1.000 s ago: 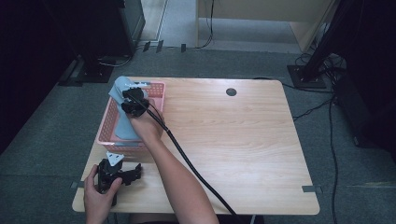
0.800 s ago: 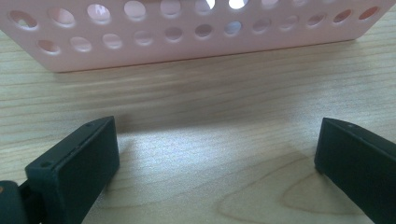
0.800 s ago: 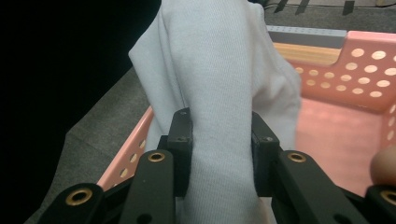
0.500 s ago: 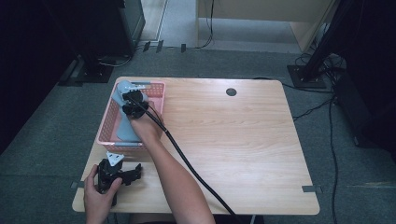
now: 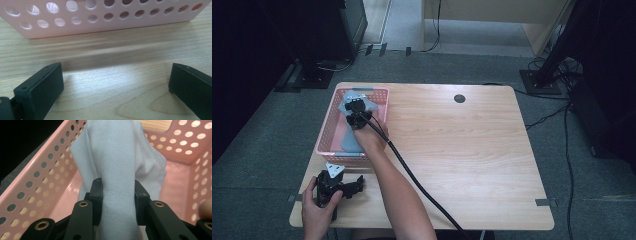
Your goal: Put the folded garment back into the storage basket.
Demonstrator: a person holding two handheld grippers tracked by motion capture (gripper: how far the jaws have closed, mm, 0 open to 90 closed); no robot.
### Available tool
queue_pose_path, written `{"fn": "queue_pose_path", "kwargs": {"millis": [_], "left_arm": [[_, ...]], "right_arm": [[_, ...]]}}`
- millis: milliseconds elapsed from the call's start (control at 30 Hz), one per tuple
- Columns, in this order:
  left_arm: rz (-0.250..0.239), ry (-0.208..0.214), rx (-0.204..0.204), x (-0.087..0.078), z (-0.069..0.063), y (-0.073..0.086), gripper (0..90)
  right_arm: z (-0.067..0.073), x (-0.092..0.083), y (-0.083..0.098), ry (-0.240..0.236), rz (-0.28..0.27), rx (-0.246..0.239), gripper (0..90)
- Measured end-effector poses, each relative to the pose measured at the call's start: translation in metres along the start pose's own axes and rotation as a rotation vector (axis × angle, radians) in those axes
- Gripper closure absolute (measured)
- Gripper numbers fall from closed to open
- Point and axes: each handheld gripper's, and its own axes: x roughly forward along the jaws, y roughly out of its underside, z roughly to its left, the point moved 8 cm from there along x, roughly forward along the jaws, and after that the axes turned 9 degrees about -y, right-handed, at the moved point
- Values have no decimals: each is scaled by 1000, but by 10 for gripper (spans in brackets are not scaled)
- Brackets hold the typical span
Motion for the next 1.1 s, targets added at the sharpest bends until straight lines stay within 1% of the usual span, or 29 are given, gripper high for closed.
{"fn": "queue_pose_path", "kwargs": {"millis": [133,200,267,300,333,367,400,433,500,533,667,733,767,900,1067,1100], "left_arm": [[0,1,-1,0,0,0,0],[0,1,-1,0,0,0,0],[0,0,1,0,0,0,0],[0,-1,2,0,0,0,0],[0,0,0,0,0,0,0],[0,0,0,0,0,0,0],[0,0,0,0,0,0,0],[0,0,0,0,0,0,0],[0,0,0,0,0,0,0],[0,0,0,0,0,0,0],[0,-1,2,0,0,0,0],[0,0,2,0,0,0,0],[0,1,2,0,0,0,0],[0,1,2,0,0,0,0],[0,1,1,0,0,0,0],[0,1,1,0,0,0,0]], "right_arm": [[2,1,2,-9,11,-15,679],[3,1,3,-32,23,-14,638],[5,0,2,-87,20,-10,552],[8,-1,0,-118,15,-3,484],[12,-5,-3,-160,-5,-28,368],[12,-5,-3,-160,-5,-28,368],[13,-6,-3,-167,-4,-42,310],[15,-8,-4,-189,8,-61,241],[14,-12,-6,-210,-2,-62,162],[13,-14,-7,-214,-7,-64,122],[10,-21,-8,-235,-18,-81,14],[10,-25,-8,-258,-15,-83,0],[9,-27,-8,-262,-22,-79,0],[1,-39,-12,-272,-70,-49,0],[-11,-52,-13,-253,-90,-64,0],[-16,-56,-12,-244,-86,-58,0]]}}
